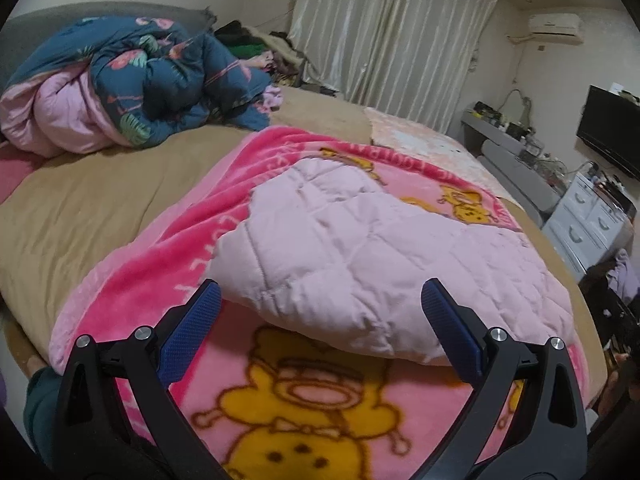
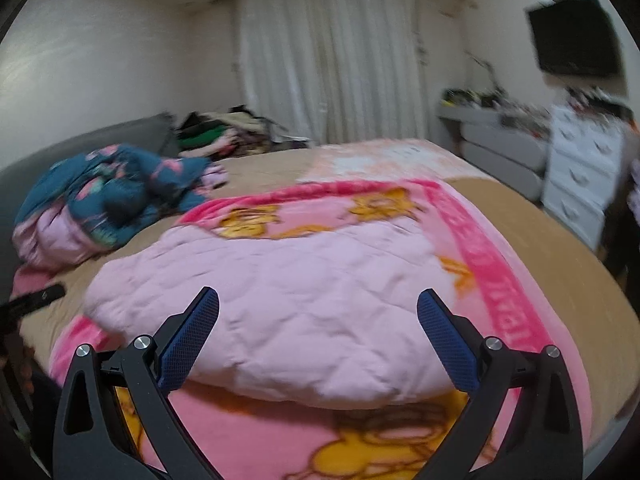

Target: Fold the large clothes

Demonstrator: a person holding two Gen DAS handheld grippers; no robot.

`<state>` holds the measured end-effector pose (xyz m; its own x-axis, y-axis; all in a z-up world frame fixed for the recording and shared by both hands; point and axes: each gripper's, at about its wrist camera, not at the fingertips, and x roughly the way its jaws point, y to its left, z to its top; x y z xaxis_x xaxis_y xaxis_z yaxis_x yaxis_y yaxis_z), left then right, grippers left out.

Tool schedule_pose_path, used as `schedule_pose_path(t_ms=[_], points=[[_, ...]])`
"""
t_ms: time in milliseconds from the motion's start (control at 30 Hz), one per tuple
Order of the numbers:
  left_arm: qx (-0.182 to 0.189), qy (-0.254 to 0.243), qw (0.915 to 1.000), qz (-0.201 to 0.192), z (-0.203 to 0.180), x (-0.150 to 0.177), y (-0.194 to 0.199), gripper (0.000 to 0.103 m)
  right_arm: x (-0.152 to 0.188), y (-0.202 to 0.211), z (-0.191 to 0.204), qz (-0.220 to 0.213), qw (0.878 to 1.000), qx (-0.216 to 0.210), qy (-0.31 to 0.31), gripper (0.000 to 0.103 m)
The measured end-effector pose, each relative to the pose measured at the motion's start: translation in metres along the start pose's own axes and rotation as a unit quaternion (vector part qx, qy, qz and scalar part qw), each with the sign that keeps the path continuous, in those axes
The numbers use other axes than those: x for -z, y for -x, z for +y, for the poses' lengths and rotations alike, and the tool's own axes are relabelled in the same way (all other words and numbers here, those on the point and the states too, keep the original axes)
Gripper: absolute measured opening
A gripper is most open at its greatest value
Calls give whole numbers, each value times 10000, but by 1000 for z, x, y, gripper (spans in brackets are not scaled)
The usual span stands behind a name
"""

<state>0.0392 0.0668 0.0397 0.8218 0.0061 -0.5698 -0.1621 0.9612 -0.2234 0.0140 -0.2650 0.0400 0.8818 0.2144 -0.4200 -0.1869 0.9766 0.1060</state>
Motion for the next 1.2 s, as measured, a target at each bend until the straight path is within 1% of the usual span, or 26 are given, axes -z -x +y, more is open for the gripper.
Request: schedule_pose_path(t_ms=[100,200,333,500,700,933,1200], points=[[98,-127,9999,-60,-10,4,6,94,-1,4,19,-75,9996,-103,252,99],[104,-263,9995,-102,-18,11,10,94,0,10,33,-133,9991,-194,345,99],[231,-379,9989,-166,-29,21,15,94,5,15,45,-193,9986,-208,441,99],[398,-603,9973,-119,-44,34,15,94,26,17,60,49,9987,-305,413,99],[493,-698,9963,-45,-53,49,11,94,53,9,72,332,9983,-314,351,99],[468,-725,9963,27,-53,58,7,94,62,-3,73,568,9972,-477,96,99],[412,-742,9964,41,-53,59,7,94,68,-10,76,759,9954,-565,161,99]])
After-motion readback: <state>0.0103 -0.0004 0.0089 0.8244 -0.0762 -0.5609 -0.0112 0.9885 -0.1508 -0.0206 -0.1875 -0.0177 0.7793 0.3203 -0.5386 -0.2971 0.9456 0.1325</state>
